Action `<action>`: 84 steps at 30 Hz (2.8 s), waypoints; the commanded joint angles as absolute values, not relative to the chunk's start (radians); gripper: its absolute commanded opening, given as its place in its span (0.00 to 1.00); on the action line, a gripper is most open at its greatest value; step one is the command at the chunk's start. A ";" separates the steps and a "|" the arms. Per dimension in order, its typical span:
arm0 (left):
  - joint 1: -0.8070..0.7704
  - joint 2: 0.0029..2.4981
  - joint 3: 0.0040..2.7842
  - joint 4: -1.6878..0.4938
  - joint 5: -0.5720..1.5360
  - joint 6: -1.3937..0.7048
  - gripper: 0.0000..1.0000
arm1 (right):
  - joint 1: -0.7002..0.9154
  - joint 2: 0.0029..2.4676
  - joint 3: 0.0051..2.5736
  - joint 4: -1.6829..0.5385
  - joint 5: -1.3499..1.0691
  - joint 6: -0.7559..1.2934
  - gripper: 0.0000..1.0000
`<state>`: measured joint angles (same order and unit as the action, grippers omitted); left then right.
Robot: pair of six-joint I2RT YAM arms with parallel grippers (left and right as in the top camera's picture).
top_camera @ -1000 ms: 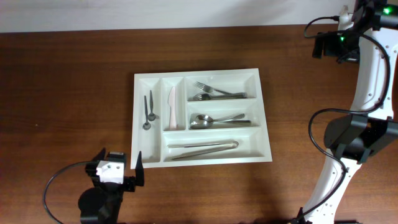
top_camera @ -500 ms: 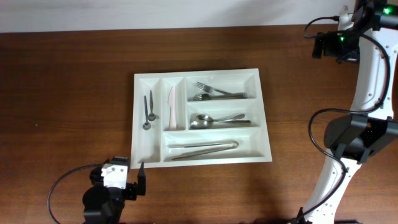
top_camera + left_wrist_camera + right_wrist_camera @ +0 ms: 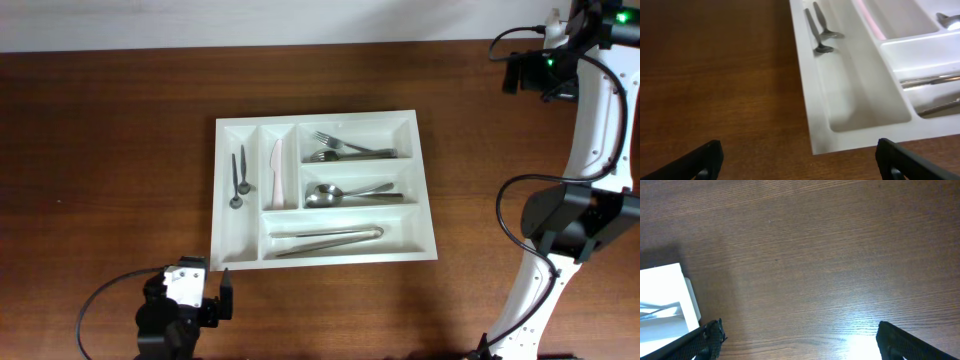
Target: Pack container
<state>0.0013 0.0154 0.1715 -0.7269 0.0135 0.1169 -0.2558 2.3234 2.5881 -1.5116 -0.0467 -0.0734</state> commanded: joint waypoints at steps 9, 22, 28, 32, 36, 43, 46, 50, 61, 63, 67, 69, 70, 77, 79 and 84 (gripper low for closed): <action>0.004 0.005 0.165 -0.734 -0.022 0.133 0.99 | -0.257 2.307 2.601 -1.512 -0.052 -0.062 0.99; 0.004 0.005 0.164 -0.734 -0.022 0.133 0.99 | -0.257 2.307 2.601 -1.512 -0.052 -0.062 0.99; 0.004 0.005 0.164 -0.734 -0.023 0.133 0.99 | -0.257 2.307 2.601 -1.512 -0.052 -0.062 0.99; 0.004 0.005 0.164 -0.734 -0.023 0.133 0.99 | -0.257 2.307 2.601 -1.512 -0.052 -0.062 0.99; 0.004 0.005 0.164 -0.734 -0.022 0.133 0.99 | -0.257 2.307 2.601 -1.512 -0.052 -0.062 0.99; 0.004 0.005 0.164 -0.734 -0.023 0.133 0.99 | -0.257 2.307 2.601 -1.512 -0.052 -0.062 0.99; 0.004 0.005 0.164 -0.734 -0.022 0.133 0.99 | -0.257 2.307 2.601 -1.499 -0.017 -0.062 0.99; 0.004 0.005 0.164 -0.734 -0.023 0.133 0.99 | -0.257 2.292 2.601 -1.486 -0.009 -0.062 0.99; 0.004 0.005 0.164 -0.734 -0.022 0.133 0.99 | -0.250 2.001 2.548 -1.304 -0.226 -0.062 0.99; 0.004 0.005 0.164 -0.734 -0.023 0.133 0.99 | -0.240 1.916 2.471 -1.243 -0.229 -0.062 0.99; 0.004 0.005 0.164 -0.734 -0.022 0.133 0.99 | -0.191 1.692 2.176 -1.010 -0.229 -0.062 0.99; 0.004 0.005 0.164 -0.734 -0.023 0.133 0.99 | -0.162 1.585 2.017 -0.894 -0.229 -0.062 0.99; 0.004 0.005 0.164 -0.734 -0.022 0.133 0.99 | -0.146 1.533 1.938 -0.842 -0.229 -0.062 0.99; 0.004 0.005 0.164 -0.734 -0.022 0.133 0.99 | -0.046 1.212 1.443 -0.556 -0.228 -0.062 0.99; 0.004 0.005 0.164 -0.734 -0.023 0.133 0.99 | -0.027 1.139 1.340 -0.515 -0.229 -0.062 0.99; 0.004 0.005 0.164 -0.734 -0.023 0.133 0.99 | -0.005 0.975 1.140 -0.439 -0.226 -0.062 0.99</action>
